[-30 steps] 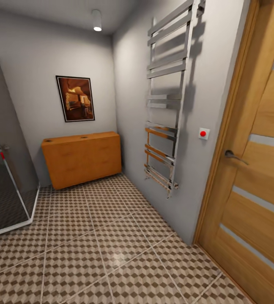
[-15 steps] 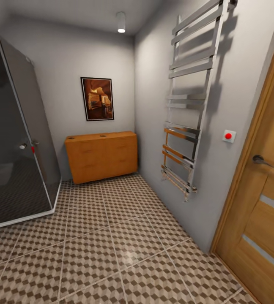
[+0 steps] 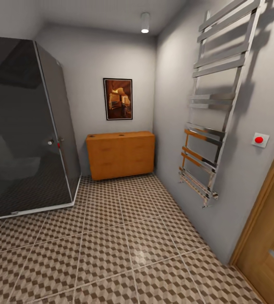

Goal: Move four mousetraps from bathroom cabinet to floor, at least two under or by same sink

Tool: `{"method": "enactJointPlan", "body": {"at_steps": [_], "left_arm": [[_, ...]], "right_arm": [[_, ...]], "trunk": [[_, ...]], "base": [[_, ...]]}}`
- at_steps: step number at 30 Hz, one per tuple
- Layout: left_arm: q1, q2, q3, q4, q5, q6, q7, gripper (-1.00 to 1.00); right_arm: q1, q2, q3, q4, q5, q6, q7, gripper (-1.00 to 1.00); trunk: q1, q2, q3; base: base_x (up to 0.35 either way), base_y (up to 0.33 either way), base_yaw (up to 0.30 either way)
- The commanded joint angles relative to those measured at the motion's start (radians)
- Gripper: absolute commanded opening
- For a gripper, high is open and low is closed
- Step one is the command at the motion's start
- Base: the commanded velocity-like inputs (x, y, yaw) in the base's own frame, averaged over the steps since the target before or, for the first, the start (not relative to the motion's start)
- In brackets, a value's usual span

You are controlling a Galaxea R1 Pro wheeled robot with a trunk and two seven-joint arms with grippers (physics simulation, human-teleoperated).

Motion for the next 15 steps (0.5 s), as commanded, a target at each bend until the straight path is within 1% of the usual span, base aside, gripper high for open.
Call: {"method": "enactJointPlan", "body": {"at_steps": [1, 8, 15], "left_arm": [[-0.001, 0.0, 0.007, 0.001, 0.002, -0.004, 0.0, 1.0], [-0.001, -0.012, 0.007, 0.002, 0.002, -0.005, 0.0, 1.0], [-0.001, -0.017, 0.007, 0.002, 0.005, -0.003, 0.0, 1.0]], "right_arm": [[-0.001, 0.0, -0.006, 0.003, -0.002, -0.007, 0.0, 1.0], [-0.001, 0.005, -0.005, 0.002, -0.001, -0.005, 0.006, 1.0], [-0.001, 0.006, -0.005, 0.002, -0.001, -0.002, 0.007, 1.0]], "trunk": [[0.0, -0.001, -0.001], [0.0, -0.001, -0.001], [0.0, -0.001, -0.001]], "base": [[0.0, 0.0, 0.285], [0.0, 0.0, 0.285], [0.0, 0.0, 0.284]]}}
